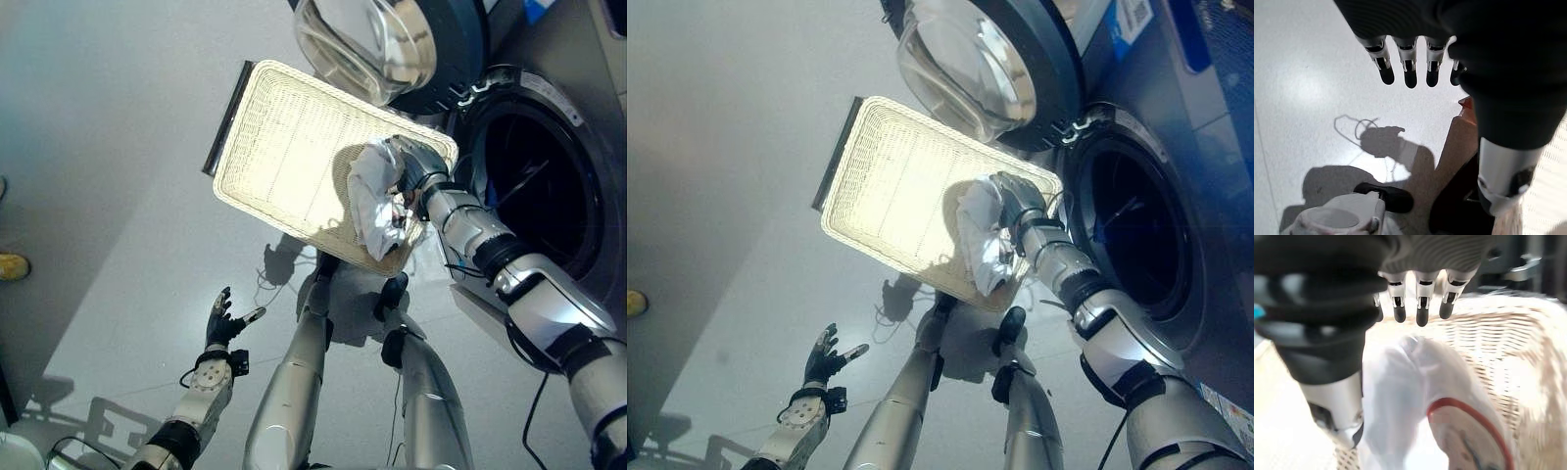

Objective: Put the clothes into the washing machine.

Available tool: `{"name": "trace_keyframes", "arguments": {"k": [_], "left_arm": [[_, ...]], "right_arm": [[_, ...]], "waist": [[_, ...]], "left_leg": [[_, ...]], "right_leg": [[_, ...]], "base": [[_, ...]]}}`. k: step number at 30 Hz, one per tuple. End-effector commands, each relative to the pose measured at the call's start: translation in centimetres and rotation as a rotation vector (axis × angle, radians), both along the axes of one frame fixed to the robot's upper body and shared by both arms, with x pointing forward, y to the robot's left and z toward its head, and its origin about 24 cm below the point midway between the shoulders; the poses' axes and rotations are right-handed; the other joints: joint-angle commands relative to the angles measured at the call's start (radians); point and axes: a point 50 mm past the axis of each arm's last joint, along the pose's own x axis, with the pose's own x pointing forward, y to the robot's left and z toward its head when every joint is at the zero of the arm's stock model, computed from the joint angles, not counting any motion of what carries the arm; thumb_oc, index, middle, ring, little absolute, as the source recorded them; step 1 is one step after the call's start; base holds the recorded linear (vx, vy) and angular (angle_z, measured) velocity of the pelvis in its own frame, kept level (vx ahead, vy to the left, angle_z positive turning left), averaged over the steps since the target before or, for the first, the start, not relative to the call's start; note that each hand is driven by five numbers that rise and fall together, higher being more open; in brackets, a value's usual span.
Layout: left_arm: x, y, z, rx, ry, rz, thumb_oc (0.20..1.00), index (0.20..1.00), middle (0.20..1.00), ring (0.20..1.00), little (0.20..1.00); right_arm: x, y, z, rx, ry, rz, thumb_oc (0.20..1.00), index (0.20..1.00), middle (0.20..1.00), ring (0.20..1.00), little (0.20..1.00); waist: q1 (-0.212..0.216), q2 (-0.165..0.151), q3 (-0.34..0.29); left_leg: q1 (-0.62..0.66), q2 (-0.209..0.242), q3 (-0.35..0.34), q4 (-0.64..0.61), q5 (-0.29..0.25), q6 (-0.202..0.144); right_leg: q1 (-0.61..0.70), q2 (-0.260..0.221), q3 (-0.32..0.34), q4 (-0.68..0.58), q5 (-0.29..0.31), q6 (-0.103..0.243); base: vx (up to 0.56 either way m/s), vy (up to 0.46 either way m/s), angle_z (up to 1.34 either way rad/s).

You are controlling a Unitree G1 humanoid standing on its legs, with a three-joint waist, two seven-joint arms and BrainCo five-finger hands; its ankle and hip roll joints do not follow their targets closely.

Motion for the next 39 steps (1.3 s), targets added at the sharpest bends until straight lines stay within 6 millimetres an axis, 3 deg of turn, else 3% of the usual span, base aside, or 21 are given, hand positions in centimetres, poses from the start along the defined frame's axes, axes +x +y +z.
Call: {"name": "trace_keyframes", "arguments": {"k": [1,13,14,19,20,21,22,24,25,26,27,33,34,36,37,39], "left_arm": [[-0.2,0.8,0.3,0.035,-0.008,-0.029,1.000,1.000,1.000,1.000,1.000],[-0.1,0.0,1.0,0.022,-0.042,-0.086,1.000,1.000,1.000,1.000,1.000],[-0.1,-0.3,1.4,0.017,-0.057,-0.100,1.000,1.000,1.000,1.000,1.000],[0.2,-1.2,2.2,0.000,-0.090,-0.139,1.000,1.000,1.000,1.000,1.000],[0.3,-1.5,2.4,-0.005,-0.096,-0.147,1.000,1.000,1.000,1.000,1.000],[0.4,-1.6,2.5,-0.008,-0.100,-0.151,1.000,1.000,1.000,1.000,1.000],[0.4,-1.7,2.5,-0.010,-0.102,-0.154,1.000,1.000,1.000,1.000,1.000],[0.4,-2.1,2.7,-0.020,-0.107,-0.164,1.000,1.000,1.000,1.000,1.000],[1.1,-2.3,3.4,-0.025,-0.131,-0.166,1.000,1.000,1.000,1.000,1.000],[0.6,-2.4,2.9,-0.028,-0.112,-0.168,1.000,1.000,1.000,1.000,1.000],[1.2,-2.6,3.6,-0.032,-0.138,-0.168,1.000,1.000,1.000,1.000,1.000],[1.3,-3.2,3.7,-0.049,-0.154,-0.164,1.000,1.000,1.000,1.000,1.000],[1.4,-3.3,3.8,-0.064,-0.158,-0.152,1.000,1.000,1.000,1.000,1.000],[1.4,-3.1,3.8,-0.068,-0.159,-0.141,1.000,1.000,1.000,1.000,1.000],[1.5,-2.8,3.9,-0.067,-0.160,-0.126,1.000,1.000,1.000,1.000,1.000],[1.5,-2.1,3.9,-0.065,-0.156,-0.105,1.000,1.000,1.000,1.000,1.000]], "right_arm": [[-0.4,-2.9,-1.9,-0.075,0.119,-0.141,1.000,1.000,1.000,1.000,1.000],[-1.1,-6.7,-2.8,-0.055,0.384,-0.492,1.000,1.000,1.000,1.000,1.000],[-1.9,-8.1,-3.5,-0.078,0.519,-0.613,1.000,1.000,1.000,1.000,1.000],[-2.9,-9.4,-4.7,-0.072,0.645,-0.706,1.000,1.000,1.000,1.000,1.000],[-2.9,-9.5,-4.7,-0.085,0.644,-0.699,0.589,0.589,0.589,0.589,0.589],[-2.9,-9.5,-4.8,-0.084,0.633,-0.696,0.253,0.253,0.253,0.253,0.253],[-2.9,-9.6,-4.8,-0.077,0.623,-0.695,0.200,0.200,0.200,0.200,0.200],[-2.8,-9.6,-4.9,-0.048,0.592,-0.672,0.200,0.200,0.200,0.200,0.200],[-2.4,-9.4,-4.0,-0.005,0.527,-0.647,0.200,0.200,0.200,0.200,0.200],[-2.5,-9.4,-4.8,0.002,0.530,-0.641,0.200,0.200,0.200,0.200,0.200],[-2.1,-9.2,-3.8,0.040,0.454,-0.612,0.200,0.200,0.200,0.200,0.200],[-1.3,-8.3,-2.8,0.149,0.273,-0.506,0.200,0.200,0.200,0.200,0.200],[-0.9,-7.7,-2.0,0.252,0.171,-0.444,0.200,0.200,0.200,0.200,0.200],[-0.6,-7.1,-1.6,0.425,0.145,-0.390,0.200,0.200,0.200,0.200,0.200],[-0.5,-6.3,-1.7,0.693,0.170,-0.316,0.200,0.200,0.200,0.200,0.200],[-0.5,-5.7,-1.9,0.914,0.195,-0.237,0.200,0.200,0.200,0.200,0.200]], "waist": [[0.042,0.009,-0.021],[0.083,0.035,-0.021],[0.093,0.039,-0.021],[0.104,0.051,-0.021],[0.105,0.054,-0.021],[0.105,0.055,-0.021],[0.104,0.056,-0.021],[0.102,0.058,-0.021],[0.097,0.059,-0.021],[0.098,0.059,-0.021],[0.091,0.060,-0.021],[0.075,0.060,-0.021],[0.064,0.057,-0.021],[0.054,0.051,-0.021],[0.040,0.040,-0.021],[0.026,0.027,-0.021]], "left_leg": [[0.014,-0.056,0.126,0.030,-0.063,0.092],[-0.062,-0.070,0.086,0.028,-0.043,0.092],[-0.078,-0.072,0.077,0.023,-0.039,0.093],[-0.100,-0.085,0.055,0.018,-0.033,0.098],[-0.104,-0.088,0.052,0.015,-0.031,0.097],[-0.106,-0.089,0.051,0.013,-0.030,0.097],[-0.106,-0.090,0.051,0.010,-0.028,0.097],[-0.108,-0.091,0.050,0.004,-0.025,0.094],[-0.150,-0.093,0.048,0.003,0.008,0.093],[-0.113,-0.092,0.051,-0.003,-0.020,0.091],[-0.153,-0.092,0.051,-0.002,0.010,0.092],[-0.153,-0.087,0.062,-0.011,0.012,0.088],[-0.152,-0.086,0.065,-0.012,0.011,0.085],[-0.147,-0.081,0.073,-0.013,0.008,0.083],[-0.136,-0.076,0.082,-0.015,0.003,0.079],[-0.123,-0.070,0.092,-0.017,-0.001,0.077]], "right_leg": [[0.011,0.033,-0.005,0.004,0.052,0.053],[-0.056,0.019,-0.037,0.011,0.069,0.058],[-0.073,0.013,-0.045,0.009,0.076,0.061],[-0.099,0.011,-0.052,-0.012,0.097,0.063],[-0.104,0.011,-0.051,-0.020,0.102,0.065],[-0.107,0.010,-0.051,-0.024,0.105,0.067],[-0.108,0.011,-0.050,-0.028,0.108,0.067],[-0.111,0.012,-0.047,-0.042,0.116,0.070],[-0.143,0.011,-0.064,-0.062,0.150,0.062],[-0.116,0.012,-0.046,-0.054,0.125,0.074],[-0.149,0.012,-0.060,-0.072,0.158,0.065],[-0.156,0.018,-0.042,-0.086,0.167,0.070],[-0.158,0.022,-0.032,-0.092,0.172,0.072],[-0.157,0.024,-0.024,-0.097,0.174,0.073],[-0.151,0.029,-0.015,-0.103,0.176,0.075],[-0.142,0.034,-0.006,-0.106,0.176,0.075]], "base": [[0.09,-0.038,0.27],[0.03,-0.008,0.16],[0.03,-0.040,0.10],[0.02,-0.033,0.17],[0.01,-0.010,0.19],[0.01,-0.006,0.11],[0.01,-0.007,0.05],[-0.02,0.007,0.01],[0.00,-0.007,0.03],[-0.05,0.021,0.05],[0.00,0.002,0.07],[-0.01,0.010,0.00],[-0.01,0.011,-0.08],[-0.01,0.007,-0.04],[-0.01,0.005,-0.03],[-0.01,0.005,-0.09]]}}
